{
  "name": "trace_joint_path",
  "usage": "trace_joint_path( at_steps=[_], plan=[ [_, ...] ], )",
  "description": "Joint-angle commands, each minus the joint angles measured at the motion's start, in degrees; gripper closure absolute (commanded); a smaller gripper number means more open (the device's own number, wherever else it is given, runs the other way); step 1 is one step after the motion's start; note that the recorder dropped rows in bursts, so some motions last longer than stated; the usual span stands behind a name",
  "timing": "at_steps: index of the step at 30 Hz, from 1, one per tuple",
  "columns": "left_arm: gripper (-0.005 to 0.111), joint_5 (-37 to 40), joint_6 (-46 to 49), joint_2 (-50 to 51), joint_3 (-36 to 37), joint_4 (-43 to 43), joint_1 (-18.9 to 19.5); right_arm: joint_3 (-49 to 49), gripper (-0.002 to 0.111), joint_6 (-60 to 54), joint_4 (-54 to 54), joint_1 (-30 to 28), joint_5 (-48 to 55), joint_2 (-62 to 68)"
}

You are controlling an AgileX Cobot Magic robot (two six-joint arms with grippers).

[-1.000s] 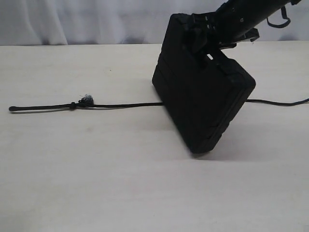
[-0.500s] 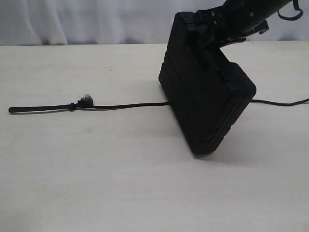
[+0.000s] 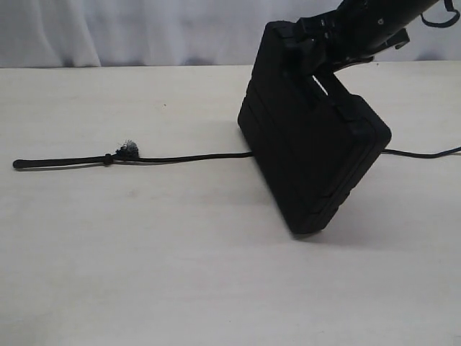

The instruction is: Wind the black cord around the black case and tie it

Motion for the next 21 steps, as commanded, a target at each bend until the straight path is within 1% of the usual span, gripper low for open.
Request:
trace_joint_path(
  at_steps=[1,3,6,8,16,21],
  plan=[
    [0.107,-0.23,-0.33,-0.20,0.15,-0.08,0.03,-0.18,0.081,1.54,-4.32,1.49,0.50,-0.96],
    [0.107,-0.23,-0.33,-0.20,0.15,-0.08,0.03,-0.18,0.087,3.30,-7.37,3.31,0.32,-0.96],
    [0.107,-0.23,-0.33,-0.20,0.15,-0.08,0.03,-0.18,0.104,7.94,-12.95,6.00,-0.83,-0.96],
    [0.107,-0.23,-0.33,-0.20,0.15,-0.08,0.03,-0.18,0.104,12.67,-15.08,6.84,-1.61,-0.96],
    [0.107,-0.23,-0.33,-0.20,0.15,-0.08,0.03,-0.18,0.104,28.75,-15.22,7.27,-1.37,-0.96],
    [0.107,-0.23,-0.33,-0.20,0.15,-0.08,0.03,-0.18,0.104,30.60,-15.66,8.62,-1.96,-0.96]
  ],
)
